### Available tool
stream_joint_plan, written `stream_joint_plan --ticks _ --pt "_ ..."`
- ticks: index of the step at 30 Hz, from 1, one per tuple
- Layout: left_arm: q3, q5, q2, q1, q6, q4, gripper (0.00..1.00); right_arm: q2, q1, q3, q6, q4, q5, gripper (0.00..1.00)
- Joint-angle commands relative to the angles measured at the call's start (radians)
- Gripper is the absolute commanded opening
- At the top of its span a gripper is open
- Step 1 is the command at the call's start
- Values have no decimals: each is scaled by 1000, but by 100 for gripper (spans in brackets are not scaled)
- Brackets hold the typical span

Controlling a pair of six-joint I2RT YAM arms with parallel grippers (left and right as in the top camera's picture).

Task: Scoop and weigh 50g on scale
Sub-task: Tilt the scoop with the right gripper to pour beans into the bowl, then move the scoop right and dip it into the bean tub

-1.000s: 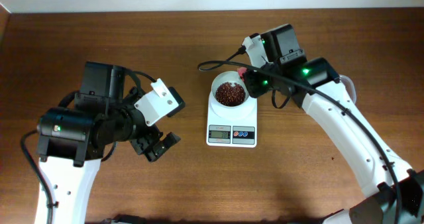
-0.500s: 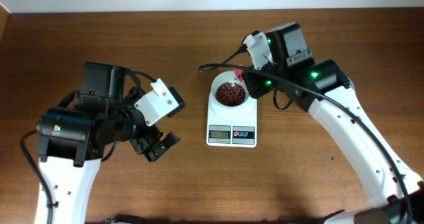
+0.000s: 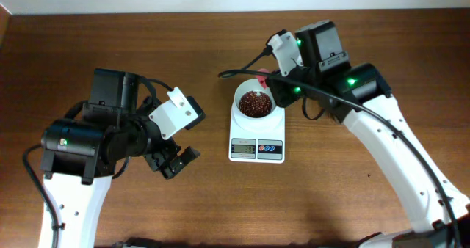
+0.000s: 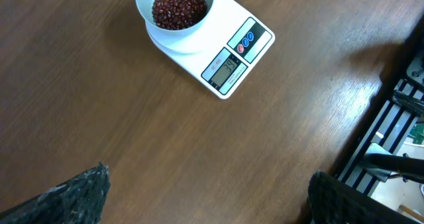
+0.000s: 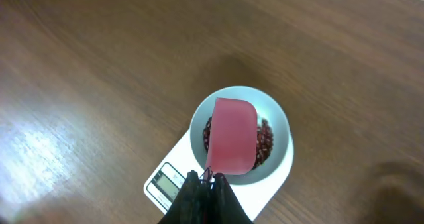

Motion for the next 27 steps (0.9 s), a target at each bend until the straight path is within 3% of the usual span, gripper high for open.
stream_joint_plan --ticks 1,8,12,15,21,24,27 --pt "9 3 0 3 19 1 99 107 32 -42 -7 2 43 4" --pt "9 3 0 3 19 1 99 -8 32 32 -10 -30 190 4" --pt "9 3 0 3 19 1 99 39 64 8 -10 -28 209 4" --pt "9 3 0 3 19 1 99 74 100 3 -63 -20 383 4" --pt "9 3 0 3 19 1 99 65 101 6 -52 -21 297 4" --pt "9 3 0 3 19 1 99 34 68 8 -50 -66 456 4" --pt "9 3 0 3 19 1 99 -8 -37 8 64 -173 654 4"
